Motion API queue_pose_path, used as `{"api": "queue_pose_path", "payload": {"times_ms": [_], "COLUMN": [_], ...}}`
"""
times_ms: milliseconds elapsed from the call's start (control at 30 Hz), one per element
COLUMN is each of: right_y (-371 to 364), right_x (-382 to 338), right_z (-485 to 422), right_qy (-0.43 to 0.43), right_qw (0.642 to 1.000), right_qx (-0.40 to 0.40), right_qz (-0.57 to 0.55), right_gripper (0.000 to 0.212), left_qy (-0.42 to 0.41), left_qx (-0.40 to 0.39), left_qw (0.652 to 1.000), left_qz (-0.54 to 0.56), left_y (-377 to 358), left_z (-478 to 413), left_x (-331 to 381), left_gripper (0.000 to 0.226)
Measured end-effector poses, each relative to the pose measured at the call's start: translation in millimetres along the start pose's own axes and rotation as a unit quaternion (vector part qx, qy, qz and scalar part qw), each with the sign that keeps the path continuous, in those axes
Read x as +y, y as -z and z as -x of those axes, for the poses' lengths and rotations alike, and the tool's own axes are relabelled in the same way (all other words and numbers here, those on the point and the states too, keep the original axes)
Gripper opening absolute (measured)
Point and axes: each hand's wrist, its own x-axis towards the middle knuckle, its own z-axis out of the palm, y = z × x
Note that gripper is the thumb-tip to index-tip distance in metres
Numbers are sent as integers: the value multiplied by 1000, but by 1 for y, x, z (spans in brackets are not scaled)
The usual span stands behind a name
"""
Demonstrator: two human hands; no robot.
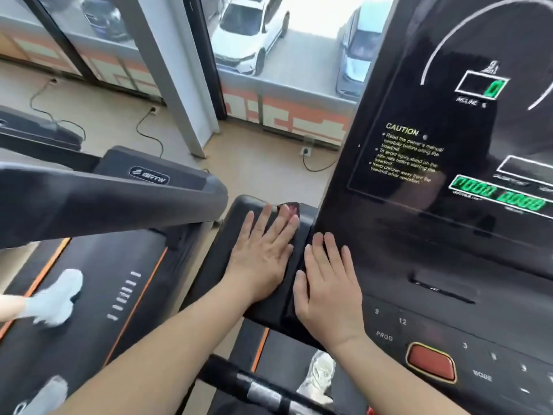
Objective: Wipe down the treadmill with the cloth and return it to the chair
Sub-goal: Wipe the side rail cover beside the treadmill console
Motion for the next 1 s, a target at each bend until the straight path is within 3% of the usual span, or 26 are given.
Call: {"api": "queue_pose_path", "payload": {"times_ms": [300,433,533,700,900,1000], "right_y": [0,-1,0,1,-3,-3], "right_x": [-11,-9,-11,-12,-10,-10], "right_z": [6,7,11,9,9,9], "right_qy": [-18,-21,-26,-33,-31,-32], "right_qw": [998,999,999,999,999,999], "right_qx": [-40,-23,-5,3,11,12], "right_qz": [41,38,42,41,38,34], "right_gripper": [64,61,58,59,57,57], "left_qy": [1,-130,-190,-62,-181,-109], "left_qx": [18,50,15,3,6,-19], "left_qw": [1000,990,982,998,983,993], "left_qz": [6,23,-3,26,10,-33], "left_y": [1,-7,-3,9,-2,17], "left_z": [-12,22,29,-5,52,13], "left_x": [-6,-4,-21,-16,-16,-28], "left_gripper": [59,56,56,58,55,57]}}
